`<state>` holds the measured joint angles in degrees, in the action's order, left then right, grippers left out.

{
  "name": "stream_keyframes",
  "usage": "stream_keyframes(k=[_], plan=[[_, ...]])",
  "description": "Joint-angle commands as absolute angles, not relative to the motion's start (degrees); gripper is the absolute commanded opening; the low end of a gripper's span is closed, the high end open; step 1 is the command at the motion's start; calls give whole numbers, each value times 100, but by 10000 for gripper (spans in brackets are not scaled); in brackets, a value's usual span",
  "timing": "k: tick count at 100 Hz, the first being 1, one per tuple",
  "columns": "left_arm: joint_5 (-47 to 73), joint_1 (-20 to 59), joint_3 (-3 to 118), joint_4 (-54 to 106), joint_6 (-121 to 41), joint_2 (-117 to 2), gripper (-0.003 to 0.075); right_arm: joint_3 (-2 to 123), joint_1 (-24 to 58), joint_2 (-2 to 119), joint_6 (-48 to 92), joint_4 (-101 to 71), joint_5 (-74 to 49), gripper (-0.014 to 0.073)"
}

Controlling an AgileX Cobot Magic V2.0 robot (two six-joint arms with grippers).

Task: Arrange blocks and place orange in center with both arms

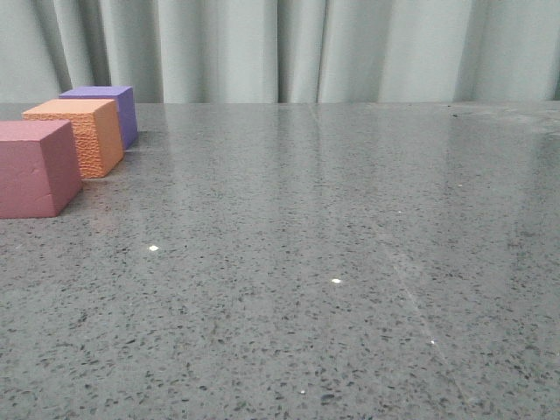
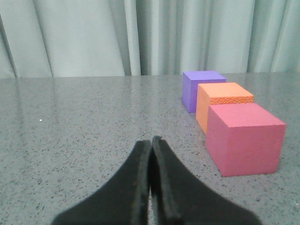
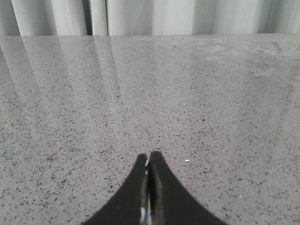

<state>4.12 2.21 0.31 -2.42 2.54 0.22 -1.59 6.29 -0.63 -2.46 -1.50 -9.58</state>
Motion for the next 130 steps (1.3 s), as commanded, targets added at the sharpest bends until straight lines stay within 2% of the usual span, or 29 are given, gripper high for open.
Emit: stream_keyframes(k=[1, 130], plan=[[-240, 217, -287, -429, 610, 212, -19, -83, 585, -201, -206, -153, -483, -67], [-236, 217, -287, -651, 767, 212, -19, -83, 585, -201, -206, -153, -483, -67]])
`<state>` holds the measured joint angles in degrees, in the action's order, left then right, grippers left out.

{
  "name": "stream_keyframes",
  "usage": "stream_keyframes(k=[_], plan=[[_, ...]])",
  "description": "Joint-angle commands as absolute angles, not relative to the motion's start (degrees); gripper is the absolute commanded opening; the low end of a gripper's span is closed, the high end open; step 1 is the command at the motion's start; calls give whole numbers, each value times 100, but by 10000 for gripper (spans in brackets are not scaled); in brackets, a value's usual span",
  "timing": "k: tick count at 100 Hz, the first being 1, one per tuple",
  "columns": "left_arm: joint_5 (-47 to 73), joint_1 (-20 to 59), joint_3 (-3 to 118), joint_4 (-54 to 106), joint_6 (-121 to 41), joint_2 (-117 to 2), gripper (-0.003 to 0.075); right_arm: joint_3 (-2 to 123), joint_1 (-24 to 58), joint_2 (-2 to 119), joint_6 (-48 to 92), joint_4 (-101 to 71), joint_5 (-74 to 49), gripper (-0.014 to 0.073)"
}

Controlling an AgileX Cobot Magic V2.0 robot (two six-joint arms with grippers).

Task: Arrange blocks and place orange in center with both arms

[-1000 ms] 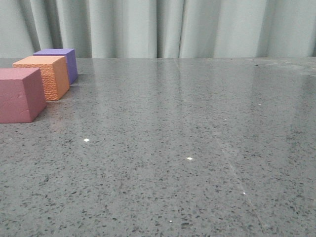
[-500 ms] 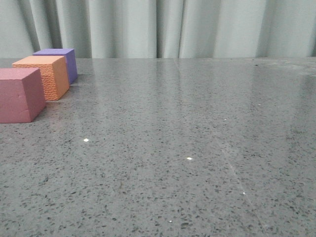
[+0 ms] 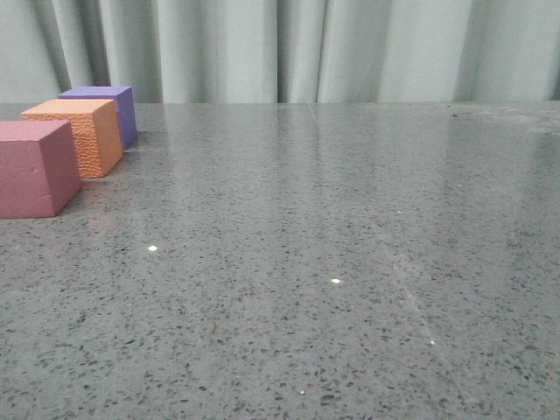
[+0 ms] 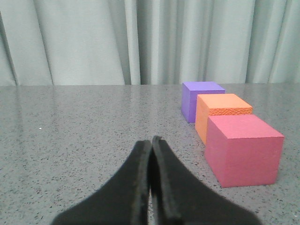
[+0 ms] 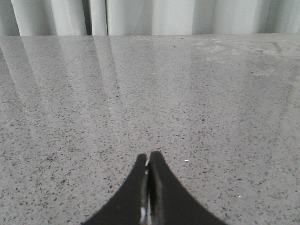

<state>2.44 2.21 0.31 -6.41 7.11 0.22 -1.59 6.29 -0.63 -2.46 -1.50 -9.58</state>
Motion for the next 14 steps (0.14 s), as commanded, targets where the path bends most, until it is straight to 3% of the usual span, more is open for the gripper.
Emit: stream_keyframes(k=[1, 14], plan=[[-236, 217, -287, -651, 767, 212, -19, -83, 585, -201, -206, -153, -483, -67], [-236, 217, -287, -651, 767, 212, -19, -83, 585, -201, -206, -153, -483, -67]])
